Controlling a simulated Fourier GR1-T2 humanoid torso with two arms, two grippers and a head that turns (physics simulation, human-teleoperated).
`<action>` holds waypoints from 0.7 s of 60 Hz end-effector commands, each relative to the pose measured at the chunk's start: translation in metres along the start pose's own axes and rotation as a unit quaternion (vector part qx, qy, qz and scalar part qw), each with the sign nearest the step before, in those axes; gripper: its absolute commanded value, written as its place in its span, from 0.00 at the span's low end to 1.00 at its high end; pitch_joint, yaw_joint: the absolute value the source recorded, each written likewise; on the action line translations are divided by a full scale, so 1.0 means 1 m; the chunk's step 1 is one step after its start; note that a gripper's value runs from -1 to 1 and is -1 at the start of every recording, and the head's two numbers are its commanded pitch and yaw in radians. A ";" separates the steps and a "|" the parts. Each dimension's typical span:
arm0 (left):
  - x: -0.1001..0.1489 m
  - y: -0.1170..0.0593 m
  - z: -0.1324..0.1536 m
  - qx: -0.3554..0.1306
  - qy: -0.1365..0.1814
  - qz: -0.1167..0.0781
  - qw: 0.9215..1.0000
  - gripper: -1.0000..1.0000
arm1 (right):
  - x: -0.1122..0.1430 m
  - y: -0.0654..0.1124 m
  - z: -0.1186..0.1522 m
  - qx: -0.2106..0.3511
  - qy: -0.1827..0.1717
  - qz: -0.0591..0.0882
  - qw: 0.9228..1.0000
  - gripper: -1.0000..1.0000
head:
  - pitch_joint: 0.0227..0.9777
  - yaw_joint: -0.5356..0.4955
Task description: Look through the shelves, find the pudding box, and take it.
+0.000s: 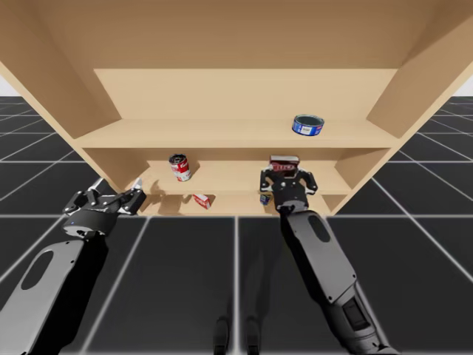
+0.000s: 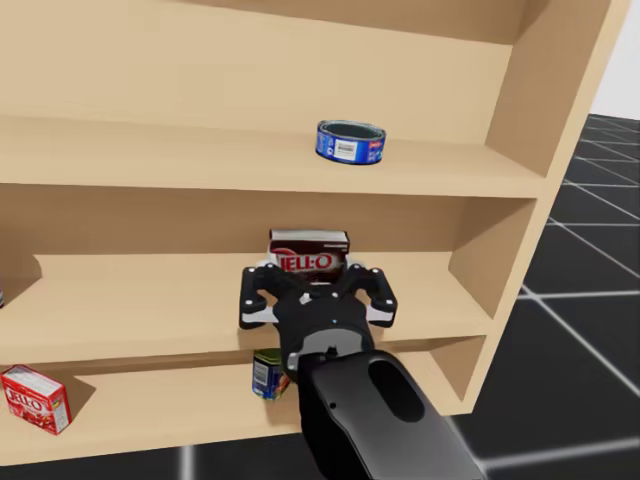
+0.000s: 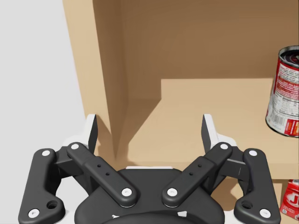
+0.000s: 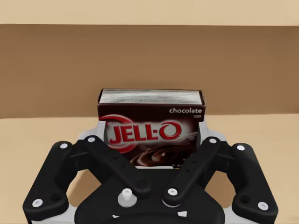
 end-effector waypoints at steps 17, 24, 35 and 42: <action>-0.001 -0.001 0.000 0.000 -0.001 -0.003 1.000 0.00 | 0.031 -0.022 0.092 -0.013 -0.063 -0.009 0.998 0.98 | 0.49 0.27; -0.001 -0.002 0.000 0.000 -0.001 -0.002 1.000 0.00 | 0.032 -0.030 0.113 -0.002 -0.075 0.000 0.997 0.98 | 0.49 0.27; -0.001 -0.002 0.000 0.000 -0.001 -0.002 1.000 0.00 | 0.035 -0.051 0.143 0.008 -0.094 0.015 0.995 1.00 | 0.49 0.28; -0.002 -0.002 0.000 0.002 -0.001 -0.002 1.000 0.00 | 0.029 -0.061 0.154 0.014 -0.096 0.017 0.995 1.00 | 0.49 0.29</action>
